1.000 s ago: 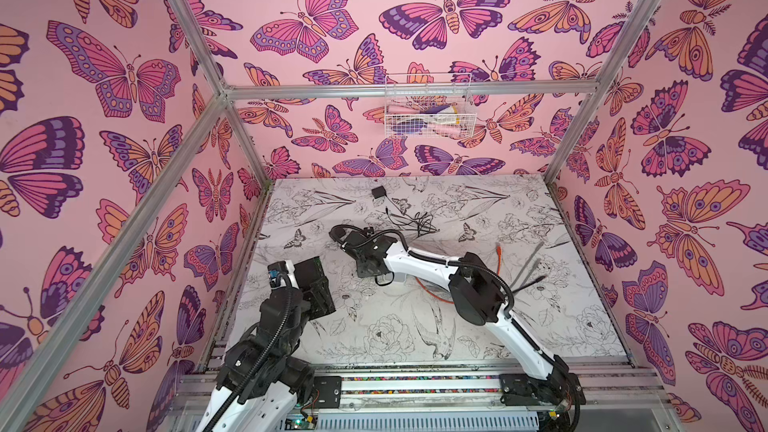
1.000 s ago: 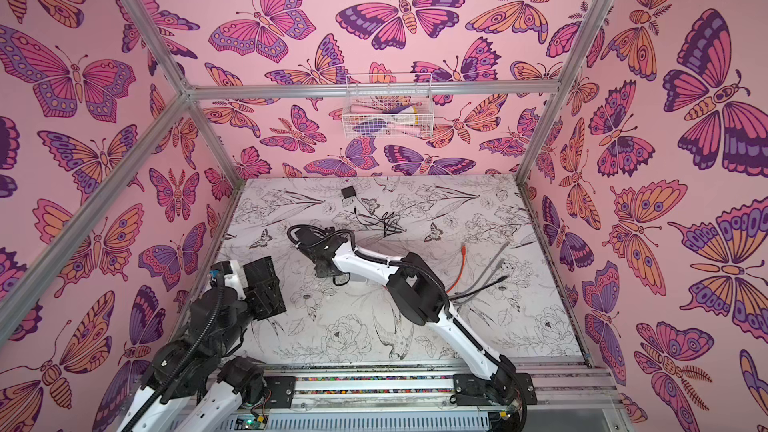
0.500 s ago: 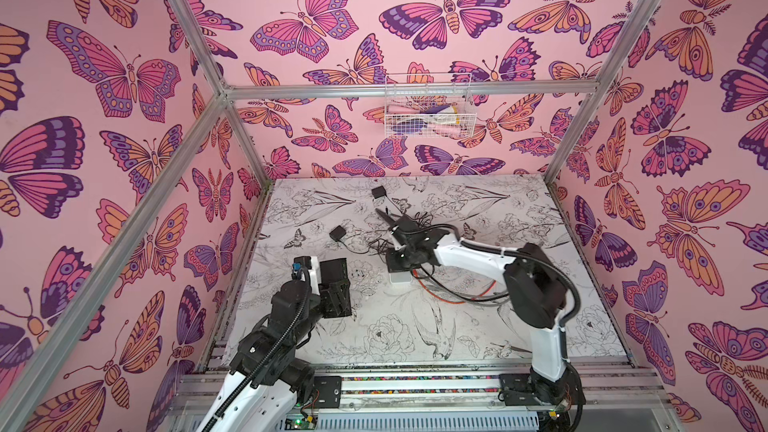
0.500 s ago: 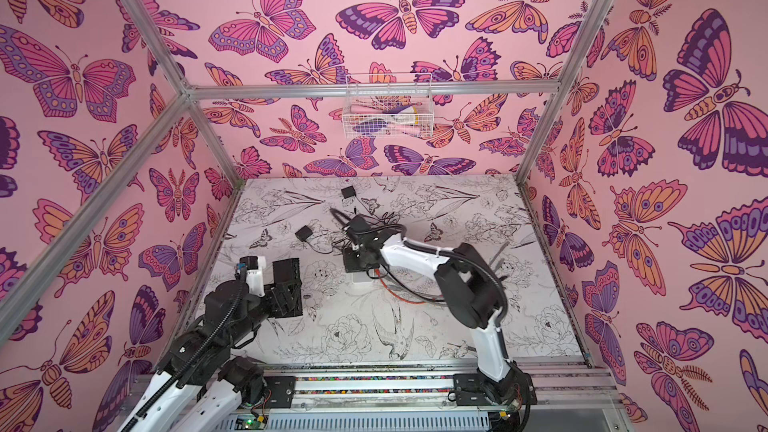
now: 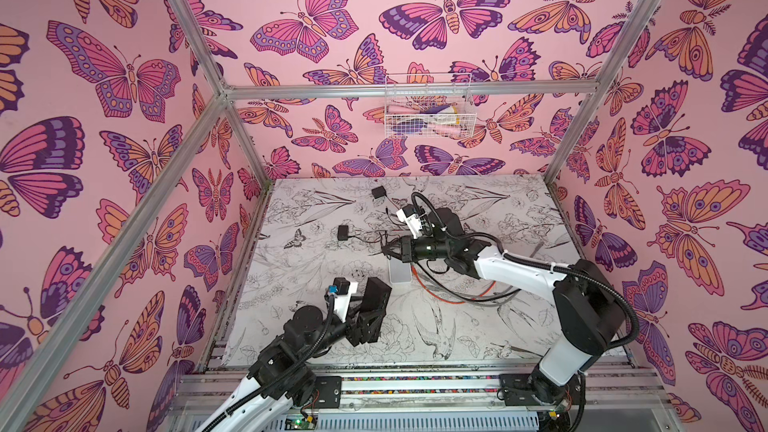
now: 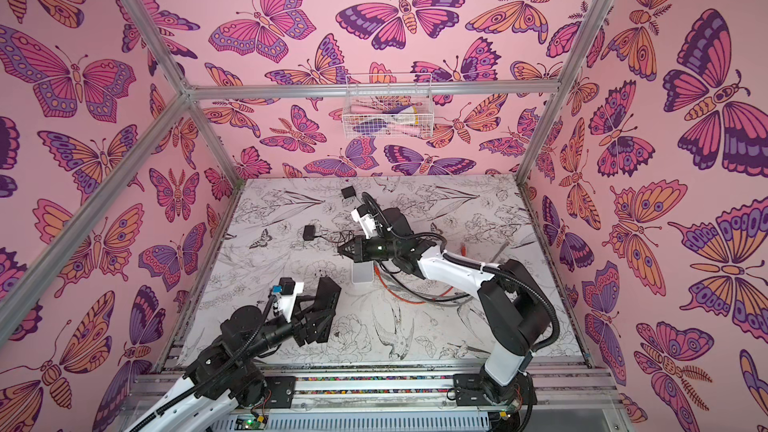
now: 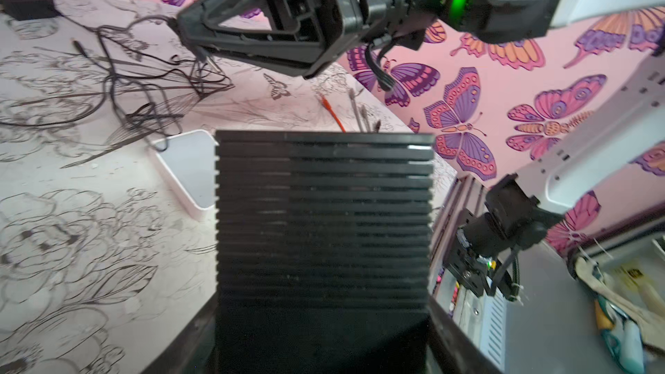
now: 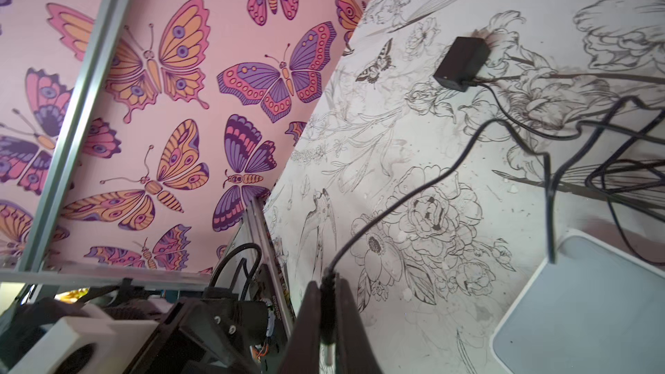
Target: Insert the plug into the switch port
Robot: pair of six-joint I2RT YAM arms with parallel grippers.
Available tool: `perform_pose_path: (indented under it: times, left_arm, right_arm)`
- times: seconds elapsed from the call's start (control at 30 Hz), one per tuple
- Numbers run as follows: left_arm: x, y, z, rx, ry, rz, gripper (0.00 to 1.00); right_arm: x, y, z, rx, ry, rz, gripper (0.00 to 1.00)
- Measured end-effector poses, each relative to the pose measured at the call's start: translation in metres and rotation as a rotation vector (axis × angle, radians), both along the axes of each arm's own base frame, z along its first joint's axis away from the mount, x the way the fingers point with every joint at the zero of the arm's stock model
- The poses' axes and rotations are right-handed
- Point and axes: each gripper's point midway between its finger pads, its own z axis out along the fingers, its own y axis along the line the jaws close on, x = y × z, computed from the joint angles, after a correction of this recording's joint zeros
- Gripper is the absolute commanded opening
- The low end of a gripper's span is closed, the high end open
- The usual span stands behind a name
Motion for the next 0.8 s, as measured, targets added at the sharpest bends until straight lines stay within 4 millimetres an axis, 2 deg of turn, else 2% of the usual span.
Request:
perform_pose_path:
  times: [0.17,0.3,0.43,0.6,0.8]
  left_arm:
    - [-0.007,-0.005,0.008,-0.046,-0.13,-0.048,0.0]
    - [-0.006,-0.008,0.0,-0.048,-0.194,-0.061,0.0]
    - [-0.009,-0.013,-0.008,-0.032,-0.244,-0.087,0.0]
    - [-0.014,-0.015,0.02,-0.074,-0.396,-0.094,0.0]
    - [-0.017,-0.015,0.038,-0.093,-0.507,-0.096,0.0]
  right_arm:
    - [-0.022,-0.015,0.042,0.104,-0.101,0.021,0.0]
    - [-0.035,-0.025,0.067,0.175,-0.175,0.028,0.0]
    - [-0.044,-0.029,0.07,0.213,-0.193,0.035,0.0]
    - [-0.062,-0.027,0.061,0.231,-0.188,0.074,0.0]
    - [-0.082,-0.026,0.077,0.31,-0.224,0.111,0.0]
